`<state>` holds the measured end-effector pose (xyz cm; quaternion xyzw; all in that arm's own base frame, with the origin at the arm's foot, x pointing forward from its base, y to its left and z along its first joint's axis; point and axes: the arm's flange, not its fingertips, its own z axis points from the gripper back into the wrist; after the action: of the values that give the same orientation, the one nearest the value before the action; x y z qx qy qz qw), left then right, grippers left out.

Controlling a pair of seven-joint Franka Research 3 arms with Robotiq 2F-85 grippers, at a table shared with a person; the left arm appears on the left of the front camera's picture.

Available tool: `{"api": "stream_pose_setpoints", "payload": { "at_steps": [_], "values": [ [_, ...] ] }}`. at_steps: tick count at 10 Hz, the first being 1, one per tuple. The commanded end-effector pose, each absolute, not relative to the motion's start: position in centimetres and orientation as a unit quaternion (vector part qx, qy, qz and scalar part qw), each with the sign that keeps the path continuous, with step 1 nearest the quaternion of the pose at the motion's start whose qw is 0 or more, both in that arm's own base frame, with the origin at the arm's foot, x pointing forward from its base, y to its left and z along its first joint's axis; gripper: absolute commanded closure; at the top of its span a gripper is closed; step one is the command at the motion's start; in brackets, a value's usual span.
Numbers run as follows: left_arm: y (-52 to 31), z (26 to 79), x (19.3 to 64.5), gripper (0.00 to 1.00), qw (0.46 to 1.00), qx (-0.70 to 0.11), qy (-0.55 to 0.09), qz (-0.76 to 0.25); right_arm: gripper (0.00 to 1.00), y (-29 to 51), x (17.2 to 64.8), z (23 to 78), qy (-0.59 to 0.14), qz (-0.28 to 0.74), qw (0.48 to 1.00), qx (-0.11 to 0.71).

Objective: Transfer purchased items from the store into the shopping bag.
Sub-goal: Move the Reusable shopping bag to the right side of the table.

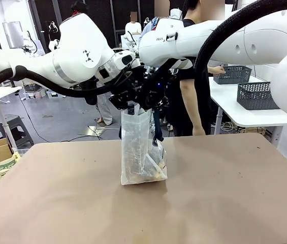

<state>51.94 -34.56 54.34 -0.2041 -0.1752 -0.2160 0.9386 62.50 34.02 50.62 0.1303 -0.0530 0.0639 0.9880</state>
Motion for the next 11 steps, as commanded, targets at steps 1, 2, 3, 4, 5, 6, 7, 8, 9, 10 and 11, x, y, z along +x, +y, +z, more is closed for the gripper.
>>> {"api": "stream_pose_setpoints", "payload": {
  "at_steps": [1,2,3,4,5,6,7,8,9,10,11],
  "values": [
    [-33.3,53.9,51.3,0.00,0.925,-0.234,-0.180,-0.240,1.00,34.3,63.0,50.9,-0.051,0.063,0.988,0.130],
    [-33.5,53.9,51.5,0.00,0.924,-0.234,-0.176,-0.247,1.00,34.3,63.0,50.9,-0.051,0.063,0.988,0.130],
    [-33.8,53.9,51.7,0.00,0.920,-0.240,-0.174,-0.258,1.00,34.3,62.9,50.9,-0.052,0.063,0.988,0.131],
    [-33.8,54.0,51.9,0.00,0.916,-0.244,-0.179,-0.261,1.00,34.3,62.9,50.9,-0.052,0.062,0.988,0.131],
    [-33.9,53.9,52.0,0.00,0.917,-0.244,-0.180,-0.261,1.00,34.3,62.9,50.9,-0.051,0.062,0.988,0.131],
    [-34.2,53.8,52.2,0.00,0.914,-0.249,-0.178,-0.266,1.00,34.2,62.9,50.9,-0.051,0.062,0.988,0.132],
    [-34.3,53.8,52.4,0.00,0.910,-0.259,-0.182,-0.266,1.00,34.2,63.0,50.8,-0.050,0.063,0.988,0.132],
    [-34.2,53.9,52.4,0.00,0.909,-0.267,-0.191,-0.256,1.00,34.2,63.0,50.7,-0.048,0.064,0.988,0.133],
    [-33.9,54.0,52.5,0.00,0.909,-0.271,-0.199,-0.245,1.00,34.2,63.0,50.7,-0.046,0.065,0.988,0.132],
    [-33.8,54.0,52.5,0.00,0.908,-0.276,-0.205,-0.237,1.00,34.2,63.1,50.6,-0.044,0.065,0.988,0.132],
    [-33.7,54.1,52.4,0.00,0.908,-0.277,-0.207,-0.236,1.00,34.2,63.1,50.5,-0.042,0.065,0.988,0.132]
  ]
}}
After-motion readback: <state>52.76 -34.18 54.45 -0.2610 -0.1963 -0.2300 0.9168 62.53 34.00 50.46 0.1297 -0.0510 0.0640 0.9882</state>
